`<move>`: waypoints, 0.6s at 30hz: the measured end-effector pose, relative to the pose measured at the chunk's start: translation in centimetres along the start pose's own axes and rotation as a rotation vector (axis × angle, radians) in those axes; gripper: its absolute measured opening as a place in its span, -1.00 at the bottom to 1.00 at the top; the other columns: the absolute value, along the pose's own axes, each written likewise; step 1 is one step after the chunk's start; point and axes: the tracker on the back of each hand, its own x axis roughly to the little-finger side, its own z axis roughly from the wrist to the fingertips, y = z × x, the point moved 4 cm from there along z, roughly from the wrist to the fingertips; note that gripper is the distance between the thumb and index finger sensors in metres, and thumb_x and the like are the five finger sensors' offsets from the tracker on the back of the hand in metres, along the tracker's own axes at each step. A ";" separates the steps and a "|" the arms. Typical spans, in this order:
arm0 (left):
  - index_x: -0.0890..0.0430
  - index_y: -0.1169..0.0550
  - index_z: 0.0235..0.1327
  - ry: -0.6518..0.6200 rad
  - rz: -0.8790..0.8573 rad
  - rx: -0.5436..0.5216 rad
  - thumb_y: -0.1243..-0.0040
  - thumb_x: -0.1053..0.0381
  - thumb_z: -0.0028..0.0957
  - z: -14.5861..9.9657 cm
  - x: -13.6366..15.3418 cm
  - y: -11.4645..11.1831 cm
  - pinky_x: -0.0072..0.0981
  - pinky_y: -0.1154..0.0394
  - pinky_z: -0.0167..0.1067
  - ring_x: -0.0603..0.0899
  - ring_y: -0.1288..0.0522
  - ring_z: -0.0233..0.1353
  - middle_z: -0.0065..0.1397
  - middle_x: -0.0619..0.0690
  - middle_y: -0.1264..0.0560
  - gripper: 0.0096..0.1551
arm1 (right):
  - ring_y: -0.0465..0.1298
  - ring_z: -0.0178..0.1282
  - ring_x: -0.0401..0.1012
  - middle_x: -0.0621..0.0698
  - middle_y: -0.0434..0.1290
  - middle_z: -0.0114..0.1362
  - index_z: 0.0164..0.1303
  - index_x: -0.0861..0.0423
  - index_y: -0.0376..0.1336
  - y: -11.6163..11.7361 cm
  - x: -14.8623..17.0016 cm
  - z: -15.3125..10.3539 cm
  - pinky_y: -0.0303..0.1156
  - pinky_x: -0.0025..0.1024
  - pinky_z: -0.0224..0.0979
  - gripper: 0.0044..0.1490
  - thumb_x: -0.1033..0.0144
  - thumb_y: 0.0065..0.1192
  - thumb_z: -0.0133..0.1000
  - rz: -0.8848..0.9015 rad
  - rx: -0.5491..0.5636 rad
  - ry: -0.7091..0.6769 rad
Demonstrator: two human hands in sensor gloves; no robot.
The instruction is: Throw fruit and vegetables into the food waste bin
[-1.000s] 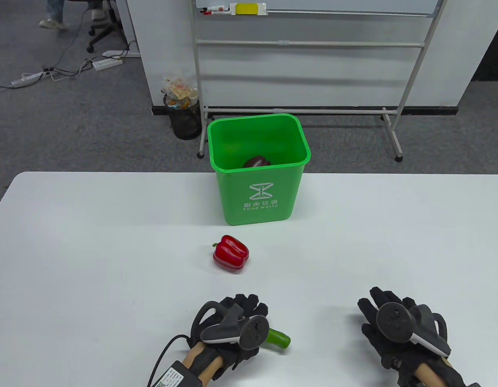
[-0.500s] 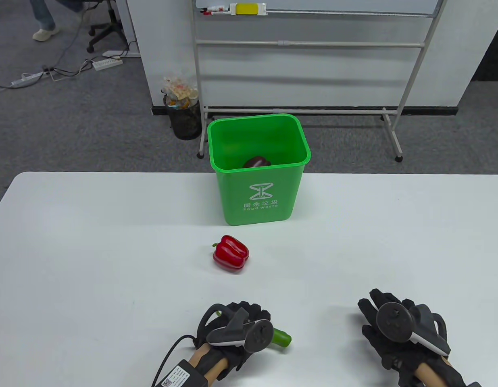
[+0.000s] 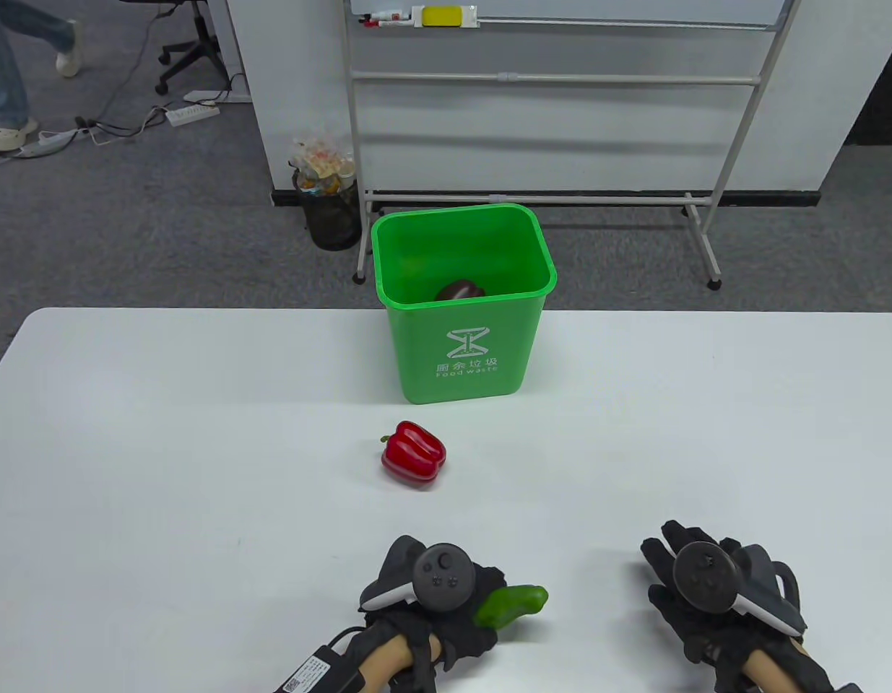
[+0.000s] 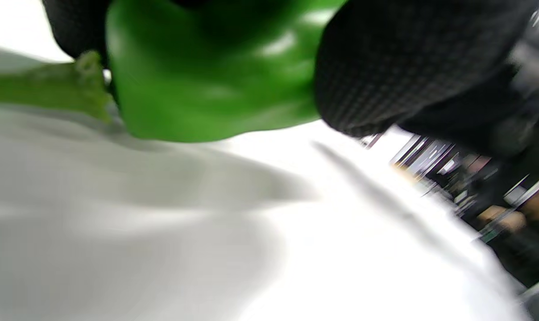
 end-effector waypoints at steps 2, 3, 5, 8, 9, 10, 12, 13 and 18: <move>0.26 -0.30 0.32 -0.057 -0.238 -0.001 -0.52 -0.14 -0.21 0.2 -0.3 -0.2 0.26 -0.46 0.25 0.44 -0.52 0.30 0.39 0.31 -0.42 -0.03 | 0.12 0.73 0.18 0.13 0.01 0.71 0.57 0.00 0.11 0.0 0.0 0.0 -0.04 0.43 0.59 -0.10 -0.05 0.16 -0.01 0.003 -0.001 -0.001; 0.26 -0.30 0.31 -0.092 -0.372 -0.008 -0.53 -0.13 -0.21 0.2 -0.6 -0.1 0.27 -0.46 0.25 0.45 -0.52 0.30 0.39 0.31 -0.42 -0.03 | 0.12 0.73 0.17 0.13 0.01 0.71 0.57 0.00 0.11 0.1 0.0 0.0 -0.04 0.43 0.59 -0.10 -0.05 0.16 -0.01 0.004 -0.003 -0.002; 0.27 -0.29 0.31 -0.165 -0.574 -0.039 -0.55 -0.10 -0.20 0.5 -1.8 1.1 0.30 -0.44 0.27 0.47 -0.51 0.31 0.41 0.32 -0.41 -0.03 | 0.12 0.73 0.18 0.13 0.01 0.71 0.57 0.00 0.11 0.1 -0.1 0.1 -0.04 0.43 0.59 -0.10 -0.06 0.16 -0.01 0.005 -0.012 -0.001; 0.25 -0.28 0.34 -0.320 -0.702 -0.166 -0.55 -0.09 -0.19 1.6 -5.9 7.8 0.31 -0.42 0.30 0.46 -0.49 0.34 0.43 0.31 -0.40 -0.03 | 0.13 0.73 0.17 0.12 0.01 0.71 0.57 0.00 0.11 0.2 -0.3 0.3 -0.04 0.43 0.59 -0.10 -0.05 0.16 -0.01 0.006 -0.014 -0.010; 0.24 -0.27 0.35 -0.386 -0.705 -0.223 -0.54 -0.09 -0.18 2.0 -8.0 11.8 0.30 -0.41 0.32 0.45 -0.48 0.36 0.45 0.30 -0.39 -0.03 | 0.13 0.73 0.17 0.12 0.01 0.71 0.57 0.00 0.11 0.2 -0.3 0.4 -0.04 0.43 0.59 -0.10 -0.05 0.16 -0.01 0.005 -0.017 -0.012; 0.24 -0.26 0.35 -0.438 -0.705 -0.278 -0.53 -0.10 -0.17 2.3 -9.6 14.8 0.30 -0.40 0.34 0.45 -0.48 0.37 0.46 0.29 -0.38 -0.03 | 0.13 0.73 0.17 0.12 0.02 0.70 0.57 0.00 0.10 0.3 -0.3 0.4 -0.04 0.43 0.59 -0.10 -0.06 0.16 -0.01 0.002 -0.020 -0.013; 0.21 -0.24 0.37 -0.534 -0.707 -0.494 -0.49 -0.12 -0.14 2.7 -12.7 23.3 0.27 -0.40 0.36 0.42 -0.47 0.40 0.48 0.27 -0.36 -0.04 | 0.13 0.73 0.17 0.13 0.01 0.70 0.57 -0.01 0.10 0.4 -0.2 0.2 -0.04 0.43 0.59 -0.10 -0.06 0.15 -0.01 0.000 -0.037 -0.011; 0.19 -0.20 0.40 -0.527 -0.726 -0.573 -0.46 -0.12 -0.12 2.9 -13.1 26.0 0.27 -0.36 0.40 0.42 -0.42 0.46 0.52 0.27 -0.32 -0.03 | 0.12 0.73 0.17 0.13 0.01 0.71 0.57 -0.01 0.10 0.5 -0.1 0.2 -0.04 0.43 0.59 -0.10 -0.06 0.15 -0.01 0.004 -0.040 -0.009; 0.38 0.26 0.42 0.180 -0.614 -0.694 -0.16 -0.34 0.02 5.3 -5.9 31.7 0.45 -0.05 0.41 0.62 0.03 0.54 0.57 0.48 0.21 0.29 | 0.12 0.73 0.17 0.14 0.01 0.70 0.57 0.00 0.10 0.2 0.4 0.1 -0.04 0.43 0.59 -0.10 -0.05 0.15 0.00 0.046 -0.044 0.004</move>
